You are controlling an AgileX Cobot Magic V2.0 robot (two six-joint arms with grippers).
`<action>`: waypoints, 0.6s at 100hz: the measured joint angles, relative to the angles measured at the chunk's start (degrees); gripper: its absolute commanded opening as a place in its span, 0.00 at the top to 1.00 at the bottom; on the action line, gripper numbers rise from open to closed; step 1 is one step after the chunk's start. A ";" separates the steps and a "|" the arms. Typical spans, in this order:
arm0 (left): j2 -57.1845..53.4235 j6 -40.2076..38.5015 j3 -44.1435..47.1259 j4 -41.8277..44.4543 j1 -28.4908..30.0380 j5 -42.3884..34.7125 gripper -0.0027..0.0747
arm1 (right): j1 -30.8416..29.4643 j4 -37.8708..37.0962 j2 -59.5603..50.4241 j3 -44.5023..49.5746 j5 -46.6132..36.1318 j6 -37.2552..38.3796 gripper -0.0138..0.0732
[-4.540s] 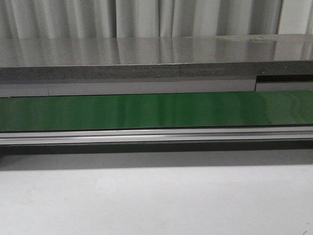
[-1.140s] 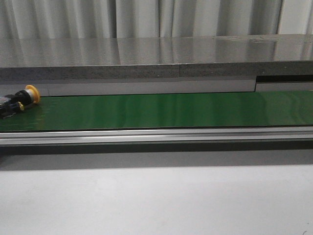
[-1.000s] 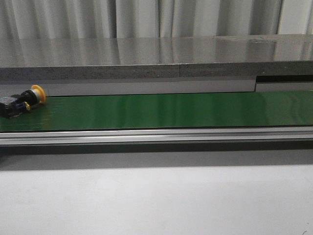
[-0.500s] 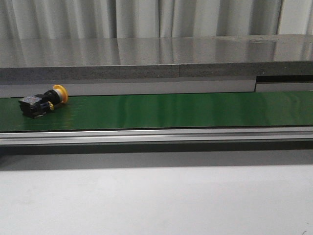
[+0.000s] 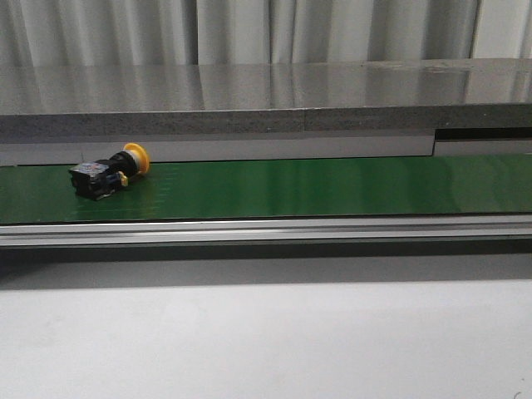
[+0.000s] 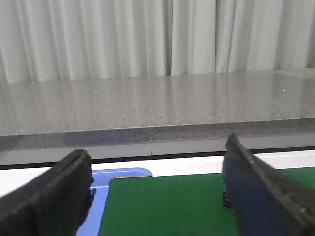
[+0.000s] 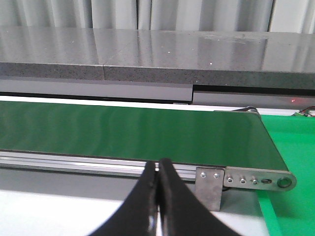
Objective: Move button from left to right
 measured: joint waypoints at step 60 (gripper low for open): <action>0.00 0.04 0.00 0.00 0.00 -0.12 0.99 | 0.00 0.00 0.00 0.00 -0.40 0.00 0.92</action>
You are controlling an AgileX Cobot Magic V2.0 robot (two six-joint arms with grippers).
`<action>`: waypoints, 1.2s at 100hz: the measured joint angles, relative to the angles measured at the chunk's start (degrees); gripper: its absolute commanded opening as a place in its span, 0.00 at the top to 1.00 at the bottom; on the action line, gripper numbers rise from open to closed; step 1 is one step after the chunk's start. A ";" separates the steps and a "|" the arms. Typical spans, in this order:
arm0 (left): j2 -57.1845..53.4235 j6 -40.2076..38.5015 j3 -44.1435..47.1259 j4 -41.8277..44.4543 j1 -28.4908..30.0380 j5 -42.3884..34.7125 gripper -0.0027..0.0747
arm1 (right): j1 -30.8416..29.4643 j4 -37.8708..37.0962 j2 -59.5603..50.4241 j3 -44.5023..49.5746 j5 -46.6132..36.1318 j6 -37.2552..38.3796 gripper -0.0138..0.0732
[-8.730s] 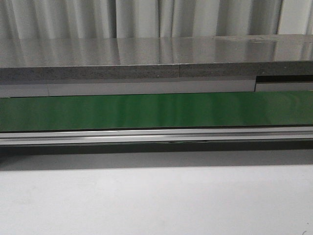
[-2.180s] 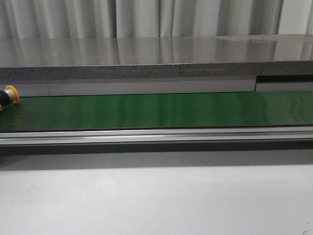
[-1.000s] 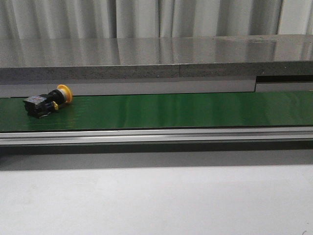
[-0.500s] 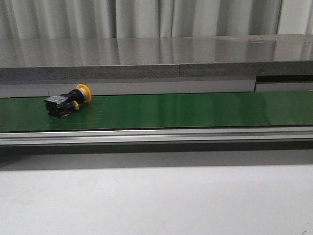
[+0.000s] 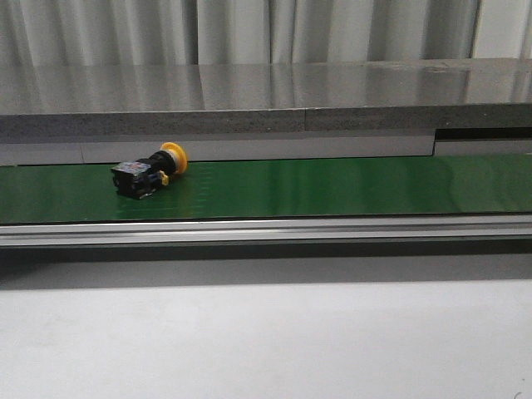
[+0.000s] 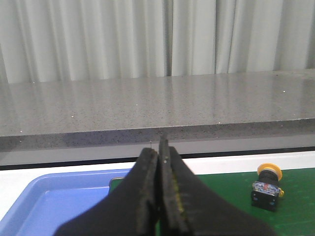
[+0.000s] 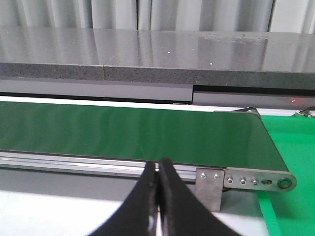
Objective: Move button from left to right
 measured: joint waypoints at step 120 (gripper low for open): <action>0.00 0.00 0.00 0.00 0.00 -0.12 0.99 | 0.00 5.51 35.84 -44.17 40.78 0.00 0.91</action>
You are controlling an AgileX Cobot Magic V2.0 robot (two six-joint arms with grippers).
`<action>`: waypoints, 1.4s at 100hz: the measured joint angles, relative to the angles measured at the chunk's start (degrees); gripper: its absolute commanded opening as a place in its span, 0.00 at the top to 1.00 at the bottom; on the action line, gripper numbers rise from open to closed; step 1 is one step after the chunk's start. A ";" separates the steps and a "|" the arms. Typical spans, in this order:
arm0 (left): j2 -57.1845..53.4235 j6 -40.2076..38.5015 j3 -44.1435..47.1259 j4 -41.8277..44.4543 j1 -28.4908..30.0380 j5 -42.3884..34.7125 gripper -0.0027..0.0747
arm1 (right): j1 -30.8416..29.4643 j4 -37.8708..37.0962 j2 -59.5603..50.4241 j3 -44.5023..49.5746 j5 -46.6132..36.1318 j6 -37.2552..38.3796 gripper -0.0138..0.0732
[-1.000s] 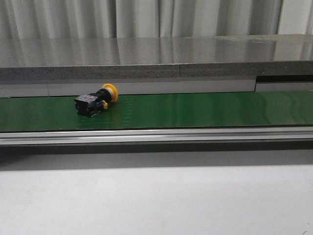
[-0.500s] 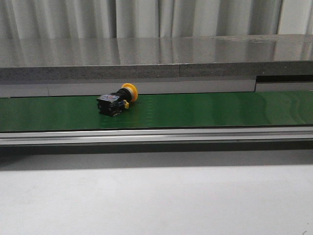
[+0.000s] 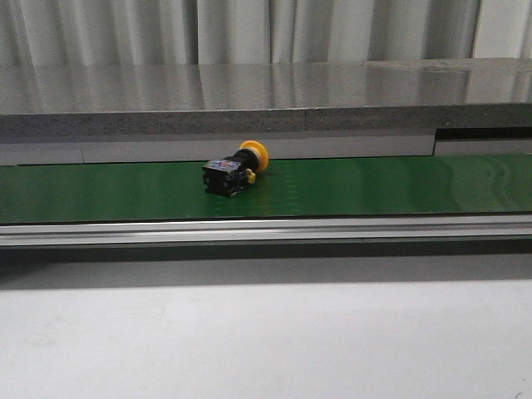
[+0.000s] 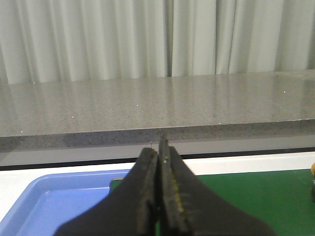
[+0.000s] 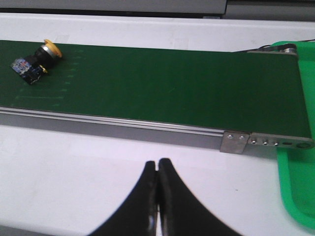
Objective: Move button from left to right
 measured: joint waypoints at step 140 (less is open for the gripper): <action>0.00 0.00 0.00 0.00 0.00 -0.10 0.99 | 1.08 12.78 43.25 -18.61 -7.90 -2.56 0.13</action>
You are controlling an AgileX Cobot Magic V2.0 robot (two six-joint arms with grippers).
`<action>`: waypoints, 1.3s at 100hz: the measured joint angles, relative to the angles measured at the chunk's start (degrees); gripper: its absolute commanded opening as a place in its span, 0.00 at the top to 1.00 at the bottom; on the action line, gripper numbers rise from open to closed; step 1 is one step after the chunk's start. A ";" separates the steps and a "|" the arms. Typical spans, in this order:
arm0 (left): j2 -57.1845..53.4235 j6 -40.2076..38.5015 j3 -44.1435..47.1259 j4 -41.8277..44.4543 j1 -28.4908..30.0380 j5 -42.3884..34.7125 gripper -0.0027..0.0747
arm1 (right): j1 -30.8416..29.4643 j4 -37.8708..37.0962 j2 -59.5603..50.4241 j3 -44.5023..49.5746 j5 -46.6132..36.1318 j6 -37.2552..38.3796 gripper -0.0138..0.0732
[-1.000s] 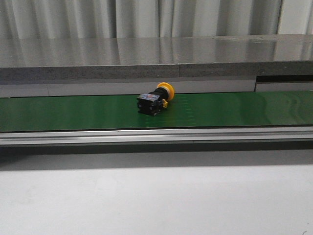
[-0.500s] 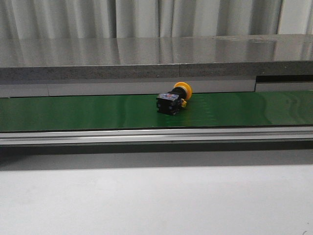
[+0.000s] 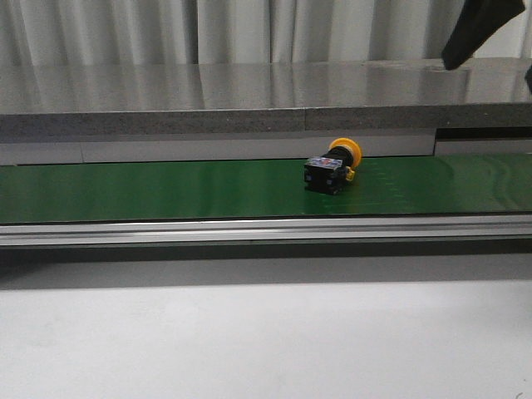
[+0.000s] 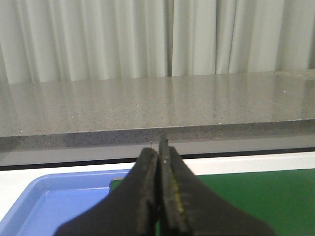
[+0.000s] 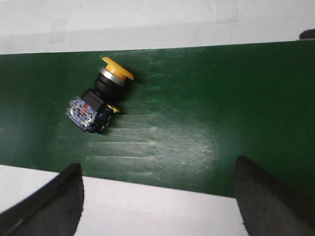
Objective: Move button from left to right
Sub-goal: 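Lower the open right gripper over the button on the belt, then close the right gripper on the button and lift it off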
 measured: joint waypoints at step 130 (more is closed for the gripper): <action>0.00 0.00 0.00 0.00 0.00 0.00 0.99 | 4.18 -8.67 27.64 -16.03 1.79 0.13 0.63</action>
